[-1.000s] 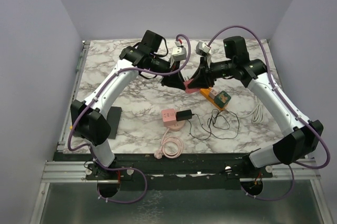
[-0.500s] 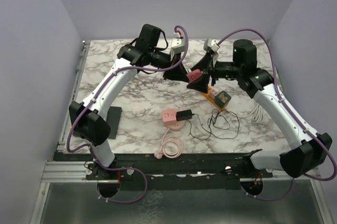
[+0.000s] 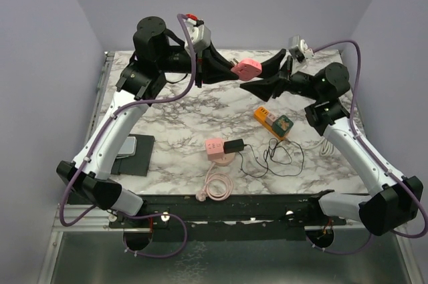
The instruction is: Insert the plug
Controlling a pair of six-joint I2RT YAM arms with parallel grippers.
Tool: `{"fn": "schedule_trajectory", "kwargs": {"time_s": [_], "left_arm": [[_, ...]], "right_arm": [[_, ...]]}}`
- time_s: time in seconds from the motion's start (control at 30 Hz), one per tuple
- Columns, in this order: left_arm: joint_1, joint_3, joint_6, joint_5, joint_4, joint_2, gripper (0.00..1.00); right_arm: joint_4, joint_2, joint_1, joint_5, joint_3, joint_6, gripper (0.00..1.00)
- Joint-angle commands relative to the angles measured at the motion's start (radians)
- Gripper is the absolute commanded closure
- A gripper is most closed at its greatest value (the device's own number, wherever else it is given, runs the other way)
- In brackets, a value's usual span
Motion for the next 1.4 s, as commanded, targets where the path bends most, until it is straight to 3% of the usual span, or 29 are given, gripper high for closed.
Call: {"fn": "schedule_trajectory", "kwargs": {"time_s": [0.0, 0.13, 0.23, 0.43, 0.6, 0.8, 1.37], "left_arm": [[0.000, -0.070, -0.131, -0.008, 0.167, -0.028, 1.00], [0.010, -0.164, -0.310, -0.079, 0.432, -0.069, 1.00], [0.021, -0.255, -0.496, -0.107, 0.682, -0.086, 1.00], [0.018, -0.271, -0.536, -0.123, 0.701, -0.079, 1.00], [0.001, -0.309, -0.534, -0.148, 0.704, -0.094, 1.00], [-0.010, -0.336, -0.528, -0.170, 0.704, -0.098, 1.00], [-0.030, -0.361, -0.506, -0.208, 0.720, -0.066, 1.00]], "right_arm": [[0.431, 0.012, -0.007, -0.072, -0.036, 0.290, 0.44], [0.552, 0.024, -0.007, -0.102, -0.034, 0.370, 0.43], [0.574, 0.025, -0.008, -0.096, -0.026, 0.385, 0.32], [0.579, 0.082, -0.007, -0.077, 0.031, 0.438, 0.38], [0.761, 0.131, -0.008, 0.003, 0.007, 0.572, 0.47], [0.948, 0.185, -0.008, 0.064, -0.004, 0.672, 0.48], [0.974, 0.241, 0.006, 0.090, 0.029, 0.712, 0.55]]}}
